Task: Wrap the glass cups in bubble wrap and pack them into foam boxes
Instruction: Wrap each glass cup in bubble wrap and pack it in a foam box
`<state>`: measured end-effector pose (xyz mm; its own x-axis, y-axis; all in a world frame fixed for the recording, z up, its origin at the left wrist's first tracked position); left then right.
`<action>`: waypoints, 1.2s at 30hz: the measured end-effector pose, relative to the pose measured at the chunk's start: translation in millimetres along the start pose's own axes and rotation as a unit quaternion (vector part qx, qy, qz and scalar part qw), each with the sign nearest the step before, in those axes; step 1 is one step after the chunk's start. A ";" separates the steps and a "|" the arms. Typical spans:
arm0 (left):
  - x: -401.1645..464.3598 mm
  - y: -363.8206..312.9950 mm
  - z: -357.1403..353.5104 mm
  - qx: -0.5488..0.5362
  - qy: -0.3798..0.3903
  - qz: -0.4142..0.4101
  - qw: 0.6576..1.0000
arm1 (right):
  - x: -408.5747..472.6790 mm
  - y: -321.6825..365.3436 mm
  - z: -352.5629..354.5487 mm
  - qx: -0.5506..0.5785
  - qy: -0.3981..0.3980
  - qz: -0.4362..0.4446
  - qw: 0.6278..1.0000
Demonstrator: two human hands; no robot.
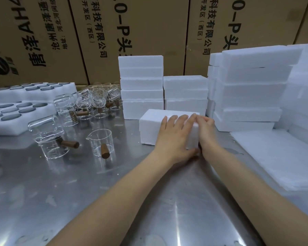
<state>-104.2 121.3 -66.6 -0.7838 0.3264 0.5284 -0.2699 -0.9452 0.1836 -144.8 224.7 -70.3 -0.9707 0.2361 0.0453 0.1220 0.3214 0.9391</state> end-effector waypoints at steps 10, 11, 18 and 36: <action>16.1 55.7 -24.6 0.066 -0.037 0.160 0.984 | 11.4 -11.7 9.4 0.002 0.036 -0.041 0.999; 17.7 61.6 -26.1 0.076 -0.028 0.173 0.982 | 11.3 -12.2 8.8 -0.012 0.040 -0.033 0.999; 30.5 110.6 -23.6 0.222 0.063 0.202 0.952 | 14.2 -18.3 4.7 -0.074 0.051 0.002 0.996; 19.6 209.0 -4.9 0.244 0.208 0.291 0.901 | 14.1 -24.2 -0.3 -0.147 0.077 0.036 0.985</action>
<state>-178.8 -69.9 -22.0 -0.8826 -0.3488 0.3152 0.4531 -0.8099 0.3724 -161.5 220.0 -92.2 -0.9843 0.0999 0.1457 0.1487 0.0239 0.9886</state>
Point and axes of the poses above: each hand's wrist, its own x-axis towards the middle knuckle, its own z-axis out of the back of the hand, y = z × x, the point moved 3 cm from there along x, towards the middle knuckle, and after that the axes turned 14 degrees about x, right-handed, at the moved point
